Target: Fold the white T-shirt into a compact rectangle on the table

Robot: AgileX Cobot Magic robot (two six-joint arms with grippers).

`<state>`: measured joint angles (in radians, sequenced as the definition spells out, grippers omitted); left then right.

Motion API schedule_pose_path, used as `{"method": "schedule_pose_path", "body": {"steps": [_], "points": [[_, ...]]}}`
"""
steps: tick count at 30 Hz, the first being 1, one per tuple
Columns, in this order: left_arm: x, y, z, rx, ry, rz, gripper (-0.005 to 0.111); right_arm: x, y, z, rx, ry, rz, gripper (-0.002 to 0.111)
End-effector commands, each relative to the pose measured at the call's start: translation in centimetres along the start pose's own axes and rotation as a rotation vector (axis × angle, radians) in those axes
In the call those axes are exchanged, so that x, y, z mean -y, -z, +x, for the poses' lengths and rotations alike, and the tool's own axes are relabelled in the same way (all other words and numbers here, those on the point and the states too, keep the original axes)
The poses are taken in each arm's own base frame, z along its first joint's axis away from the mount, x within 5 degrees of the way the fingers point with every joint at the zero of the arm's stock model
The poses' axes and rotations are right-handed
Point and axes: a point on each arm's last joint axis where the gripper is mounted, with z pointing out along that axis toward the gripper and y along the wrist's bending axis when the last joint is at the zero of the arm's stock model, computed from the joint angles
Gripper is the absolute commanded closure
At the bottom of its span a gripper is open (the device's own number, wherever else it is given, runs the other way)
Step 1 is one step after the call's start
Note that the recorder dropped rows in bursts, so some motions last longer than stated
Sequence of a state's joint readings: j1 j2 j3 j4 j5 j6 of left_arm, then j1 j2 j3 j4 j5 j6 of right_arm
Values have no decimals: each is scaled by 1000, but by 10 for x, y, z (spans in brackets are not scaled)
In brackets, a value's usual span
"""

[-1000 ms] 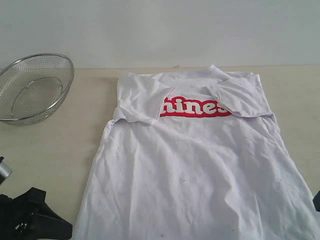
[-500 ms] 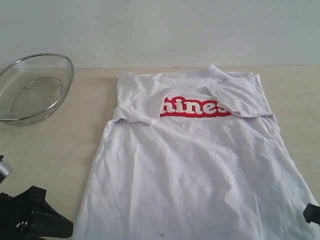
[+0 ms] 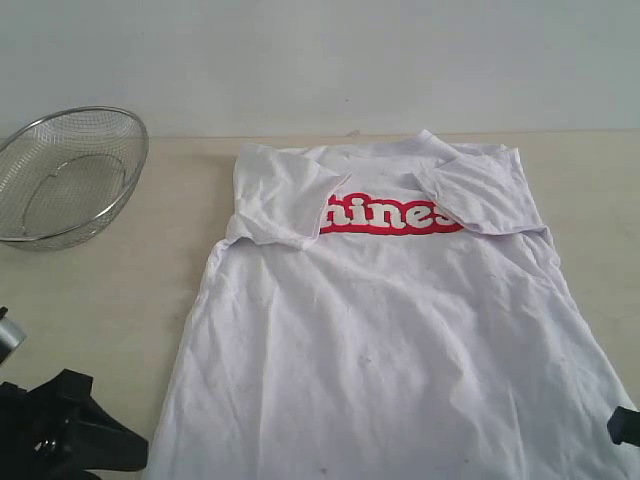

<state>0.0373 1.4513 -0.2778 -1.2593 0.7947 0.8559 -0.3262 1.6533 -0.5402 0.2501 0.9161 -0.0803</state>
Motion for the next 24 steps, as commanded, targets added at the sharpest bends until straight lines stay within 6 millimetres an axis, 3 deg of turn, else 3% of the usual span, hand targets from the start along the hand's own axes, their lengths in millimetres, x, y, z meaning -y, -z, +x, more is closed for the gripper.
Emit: {"method": "schedule_pose_path", "body": {"steps": [1,11,13,16,24], "points": [[0,-1,1,-3,8,11,46,-3,-7,-3,-25,29,-53,55],[0,-1,1,-5,-8,14,46,-7,-18,-11,-30,53,-121,56],[0,-1,1,-5,-8,14,46,-7,-18,-11,-21,52,-119,70],[0,-1,1,-5,-8,14,46,-7,-18,-12,-16,52,-116,107],[1,-1,0,2,-4,17,47,-6,-16,-7,-55,45,-107,108]]}}
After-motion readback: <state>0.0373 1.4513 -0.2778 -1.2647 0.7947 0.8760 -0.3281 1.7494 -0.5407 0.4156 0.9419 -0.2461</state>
